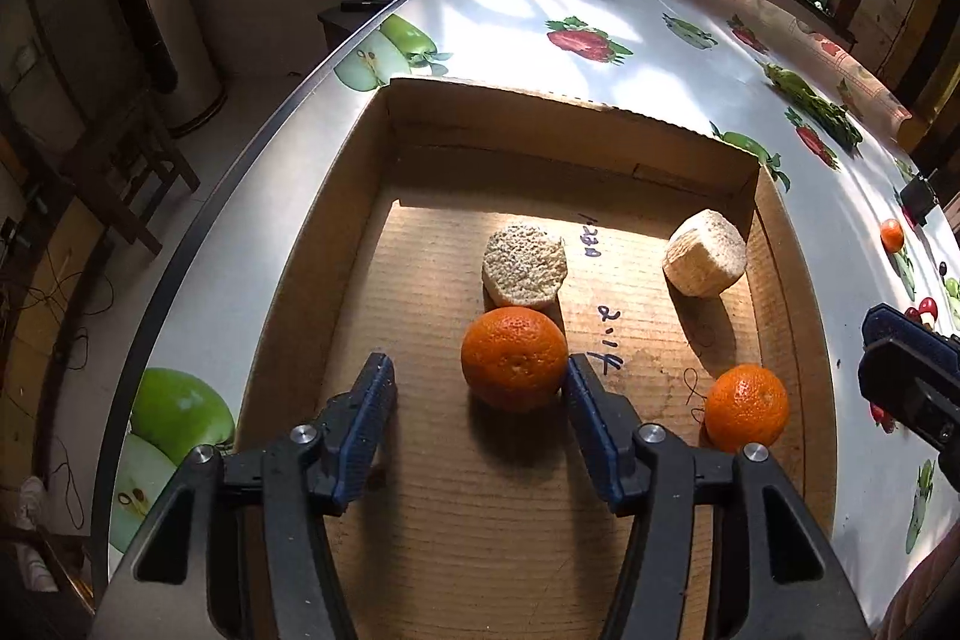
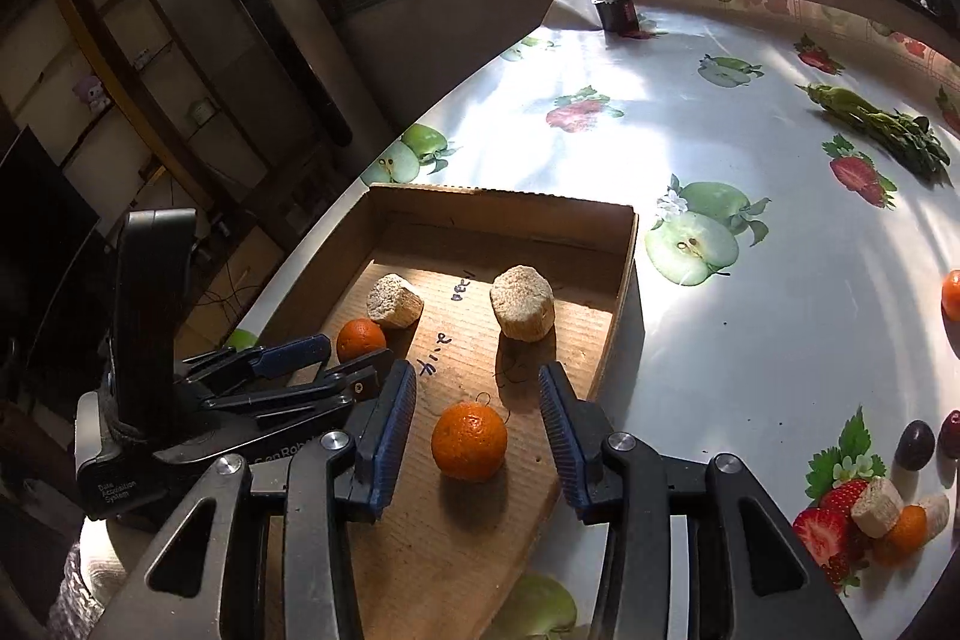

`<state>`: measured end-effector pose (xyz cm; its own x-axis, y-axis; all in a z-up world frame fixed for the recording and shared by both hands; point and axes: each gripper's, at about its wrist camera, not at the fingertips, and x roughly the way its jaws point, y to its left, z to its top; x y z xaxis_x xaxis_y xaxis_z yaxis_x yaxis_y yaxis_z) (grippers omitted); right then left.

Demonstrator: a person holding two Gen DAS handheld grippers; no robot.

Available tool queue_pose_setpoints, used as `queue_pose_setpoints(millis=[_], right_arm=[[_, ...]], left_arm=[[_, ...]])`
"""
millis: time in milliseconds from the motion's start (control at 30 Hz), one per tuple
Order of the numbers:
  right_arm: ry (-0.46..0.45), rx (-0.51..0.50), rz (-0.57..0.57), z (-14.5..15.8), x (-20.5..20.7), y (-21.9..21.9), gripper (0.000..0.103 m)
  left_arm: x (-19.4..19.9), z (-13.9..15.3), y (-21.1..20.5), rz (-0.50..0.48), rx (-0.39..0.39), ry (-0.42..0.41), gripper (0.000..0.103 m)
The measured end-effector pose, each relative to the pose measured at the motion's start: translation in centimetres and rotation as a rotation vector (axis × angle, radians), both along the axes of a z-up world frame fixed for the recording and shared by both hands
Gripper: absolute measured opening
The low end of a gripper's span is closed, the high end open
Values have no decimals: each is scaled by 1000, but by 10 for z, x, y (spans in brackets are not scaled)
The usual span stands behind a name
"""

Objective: Organize fruits
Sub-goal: 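Carry both oranges into the cardboard box and open both grippers, then move both grippers back from the box to the fruit pile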

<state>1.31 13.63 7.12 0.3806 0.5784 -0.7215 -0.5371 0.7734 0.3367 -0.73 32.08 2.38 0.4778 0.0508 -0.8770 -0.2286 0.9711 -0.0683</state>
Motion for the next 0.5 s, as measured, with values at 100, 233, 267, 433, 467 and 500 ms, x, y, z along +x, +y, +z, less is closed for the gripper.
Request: queue_pose_setpoints(millis=[100,233,267,433,467,500], right_arm=[[-4,3,-27,3,-7,-26,47],[24,29,-89,0,-10,-64,47],[30,37,-103,-1,-11,-73,47],[34,70,-165,3,-23,-115,49],[32,79,-175,4,-27,-122,50],[30,88,-181,6,-30,-129,51]], left_arm=[[-4,1,9,-4,-25,-12,58],[-10,11,12,-4,-72,-66,58],[-15,18,11,-5,-77,-93,58],[-46,67,0,15,-101,-222,58],[-54,77,-6,11,-95,-249,58],[-61,86,-13,7,-89,-272,60]])
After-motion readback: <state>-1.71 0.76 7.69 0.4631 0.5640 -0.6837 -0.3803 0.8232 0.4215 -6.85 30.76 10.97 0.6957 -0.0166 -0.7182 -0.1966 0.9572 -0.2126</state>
